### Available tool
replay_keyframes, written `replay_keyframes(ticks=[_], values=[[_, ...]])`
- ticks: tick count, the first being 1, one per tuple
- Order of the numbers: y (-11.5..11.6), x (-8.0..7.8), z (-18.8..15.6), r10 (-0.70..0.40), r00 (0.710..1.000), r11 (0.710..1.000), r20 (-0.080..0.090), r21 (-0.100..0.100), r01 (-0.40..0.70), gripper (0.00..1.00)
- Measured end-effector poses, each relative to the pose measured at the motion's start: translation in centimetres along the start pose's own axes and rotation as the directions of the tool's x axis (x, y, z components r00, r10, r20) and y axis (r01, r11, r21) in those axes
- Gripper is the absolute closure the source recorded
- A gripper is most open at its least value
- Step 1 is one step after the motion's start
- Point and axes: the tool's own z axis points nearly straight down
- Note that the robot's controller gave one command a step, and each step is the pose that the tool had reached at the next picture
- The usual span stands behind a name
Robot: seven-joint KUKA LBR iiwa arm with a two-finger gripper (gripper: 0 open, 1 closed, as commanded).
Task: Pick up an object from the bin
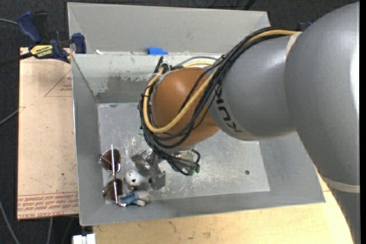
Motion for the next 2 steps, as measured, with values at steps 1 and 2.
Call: replay_keyframes(ticks=[1,2], values=[[0.0,-0.2,-1.6,0.000,1.000,1.000,0.008,0.002,0.000,1.00],[0.0,-0.1,-3.0,0.000,1.000,1.000,0.003,0.001,0.000,1.00]])
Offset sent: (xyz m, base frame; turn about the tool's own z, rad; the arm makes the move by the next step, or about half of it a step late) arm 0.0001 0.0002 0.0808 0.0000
